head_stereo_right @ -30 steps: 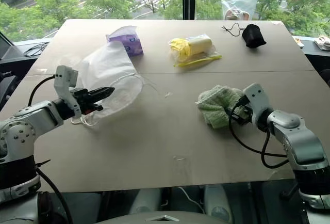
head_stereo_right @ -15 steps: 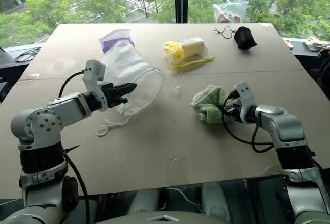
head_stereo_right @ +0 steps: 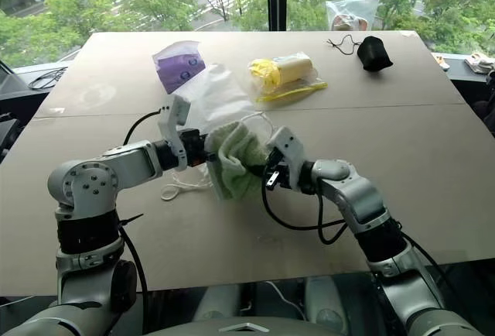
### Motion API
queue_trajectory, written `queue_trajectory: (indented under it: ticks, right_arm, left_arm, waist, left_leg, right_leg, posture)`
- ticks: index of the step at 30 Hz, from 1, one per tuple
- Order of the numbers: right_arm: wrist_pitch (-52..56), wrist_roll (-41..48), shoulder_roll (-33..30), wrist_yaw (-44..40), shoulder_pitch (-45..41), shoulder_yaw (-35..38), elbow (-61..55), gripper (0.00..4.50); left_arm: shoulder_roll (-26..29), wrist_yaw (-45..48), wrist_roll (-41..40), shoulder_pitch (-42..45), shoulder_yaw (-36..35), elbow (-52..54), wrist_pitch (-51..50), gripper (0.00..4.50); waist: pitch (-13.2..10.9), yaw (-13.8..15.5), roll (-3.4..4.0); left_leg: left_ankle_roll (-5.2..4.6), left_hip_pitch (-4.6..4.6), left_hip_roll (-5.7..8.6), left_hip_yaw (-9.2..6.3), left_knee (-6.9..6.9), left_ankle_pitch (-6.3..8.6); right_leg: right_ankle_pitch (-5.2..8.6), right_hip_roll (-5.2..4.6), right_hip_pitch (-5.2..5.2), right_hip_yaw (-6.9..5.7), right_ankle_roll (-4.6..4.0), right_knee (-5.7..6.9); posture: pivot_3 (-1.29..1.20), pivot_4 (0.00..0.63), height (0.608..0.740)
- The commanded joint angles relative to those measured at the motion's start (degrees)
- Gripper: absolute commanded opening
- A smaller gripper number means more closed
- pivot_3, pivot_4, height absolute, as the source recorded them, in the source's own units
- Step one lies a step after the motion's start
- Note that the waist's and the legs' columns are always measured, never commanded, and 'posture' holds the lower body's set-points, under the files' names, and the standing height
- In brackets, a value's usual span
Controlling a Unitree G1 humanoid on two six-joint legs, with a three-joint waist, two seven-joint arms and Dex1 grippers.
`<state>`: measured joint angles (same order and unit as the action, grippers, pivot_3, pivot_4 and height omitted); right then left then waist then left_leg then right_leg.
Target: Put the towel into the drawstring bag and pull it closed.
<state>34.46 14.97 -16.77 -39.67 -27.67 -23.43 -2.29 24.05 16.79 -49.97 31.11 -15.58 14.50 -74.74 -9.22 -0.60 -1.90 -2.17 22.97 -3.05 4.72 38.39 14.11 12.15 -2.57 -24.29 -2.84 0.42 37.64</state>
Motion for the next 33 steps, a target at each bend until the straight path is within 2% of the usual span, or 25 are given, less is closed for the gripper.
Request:
queue_trajectory:
  ticks: [1,3,4,6,8,10,13,18,20,24,26,29,33]
  right_arm:
    - [-11.1,-12.6,0.3,3.2,-3.6,-7.3,11.0,0.04]
    - [-14.7,-17.1,1.5,6.5,-6.0,-8.4,18.0,0.04]
    - [-15.2,-16.3,2.9,7.1,-6.6,-6.9,19.8,0.04]
    - [-13.2,-8.3,8.4,7.1,-7.0,1.0,20.9,0.04]
    - [-8.2,4.1,14.1,6.1,-7.4,12.1,20.3,0.04]
    - [-4.1,12.2,17.3,5.1,-7.5,19.7,19.4,0.04]
    - [1.7,20.5,18.8,2.9,-5.9,25.0,15.0,0.04]
    - [7.9,28.3,19.6,4.0,-5.6,29.7,10.2,0.04]
    - [10.0,30.4,19.4,4.4,-5.7,30.5,8.3,0.04]
    - [13.1,29.7,15.4,2.4,-4.4,27.0,3.0,0.04]
    - [11.8,25.5,12.6,2.4,-3.7,23.6,1.7,0.04]
    - [5.4,14.7,6.5,1.9,-2.2,14.8,0.1,0.04]
    - [4.3,12.2,4.7,3.0,-1.8,14.0,-1.4,0.04]
  left_arm:
    - [1.4,1.9,-3.9,-0.5,-1.5,4.4,-1.6,0.00]
    - [3.1,3.0,-5.4,-3.2,-1.4,6.5,-3.1,0.00]
    - [3.9,3.3,-5.3,-4.4,-1.1,7.2,-3.1,0.00]
    - [4.9,3.3,-5.8,-6.5,-1.5,7.8,-3.6,0.00]
    - [6.7,3.7,-5.3,-8.8,-1.6,8.5,-3.7,0.00]
    - [8.6,4.0,-4.5,-10.8,-1.5,9.2,-3.4,0.00]
    - [11.2,5.0,-4.1,-12.7,-1.4,10.3,-2.2,0.00]
    - [11.2,5.8,-9.6,-10.3,-3.8,10.5,-4.5,0.00]
    - [11.2,5.6,-11.2,-8.6,-4.6,10.1,-4.4,0.00]
    - [11.3,5.3,-11.9,-0.8,-5.4,6.6,-1.7,0.00]
    - [10.8,4.4,-12.1,3.4,-5.8,3.7,-1.4,0.00]
    - [11.1,5.0,-10.0,6.1,-3.9,1.6,0.1,0.00]
    - [11.1,4.1,-8.3,6.9,-1.4,0.5,-0.2,0.00]
  waist:
    - [0.0,-0.5,0.00]
    - [0.0,-1.3,-0.02]
    - [0.0,-1.6,0.01]
    - [0.1,-1.6,-0.01]
    - [0.0,-1.5,-0.03]
    - [0.0,-1.4,0.02]
    - [-0.1,-1.1,0.05]
    - [-0.1,-0.9,0.07]
    - [-0.1,-0.7,0.08]
    - [-0.1,-0.2,0.09]
    - [-0.1,-0.2,0.08]
    - [-0.1,-0.3,0.08]
    - [-0.2,-0.3,0.04]
  left_leg:
    - [0.00,-0.01,0.01,0.06,-0.02,0.00]
    - [0.00,-0.18,-0.01,0.19,-0.07,0.00]
    - [0.01,-0.25,-0.04,0.19,-0.08,0.00]
    - [0.06,-0.35,-0.08,0.15,-0.08,-0.04]
    - [0.18,-0.36,-0.14,0.05,-0.07,-0.11]
    - [0.25,-0.33,-0.20,0.02,-0.06,-0.15]
    - [0.25,-0.21,-0.16,-0.06,-0.06,-0.15]
    - [0.22,0.32,-0.07,-0.10,-0.19,-0.12]
    - [0.22,0.86,-0.06,-0.19,-0.11,-0.14]
    - [0.21,0.90,-0.03,-0.19,-0.12,-0.13]
    - [0.20,0.89,0.00,-0.19,-0.12,-0.13]
    - [0.19,0.86,0.06,-0.18,-0.12,-0.13]
    - [0.21,0.88,0.03,-0.10,-0.14,-0.14]
  right_leg:
    - [-0.05,0.00,-0.02,0.06,0.01,0.00]
    - [-0.03,0.07,0.00,0.26,0.15,0.01]
    - [0.03,0.08,0.02,0.26,0.25,0.05]
    - [0.05,0.07,0.05,0.25,0.24,0.15]
    - [0.06,0.08,0.06,0.18,0.19,0.23]
    - [-0.05,-0.03,0.04,0.17,-0.03,0.25]
    - [-0.11,-0.13,0.00,0.08,-0.16,0.21]
    - [-0.14,-0.28,-0.43,-0.01,-0.13,0.04]
    - [-0.19,-0.24,-0.91,-0.10,-0.07,0.09]
    - [-0.18,0.00,-0.94,-0.12,-0.05,0.07]
    - [-0.18,0.05,-0.92,-0.12,-0.04,0.06]
    - [-0.13,0.06,-0.90,-0.11,0.03,0.03]
    - [-0.14,0.11,-0.97,0.02,0.04,0.05]
  posture:
    - [0.00,0.150,0.740]
    - [0.00,0.150,0.740]
    - [0.00,0.150,0.740]
    - [0.00,0.150,0.740]
    - [0.00,0.150,0.740]
    - [0.00,0.150,0.740]
    - [0.00,0.150,0.740]
    - [0.00,0.150,0.740]
    - [0.00,0.150,0.740]
    - [0.00,0.150,0.740]
    - [0.00,0.150,0.740]
    - [0.00,0.150,0.740]
    - [0.00,0.150,0.740]
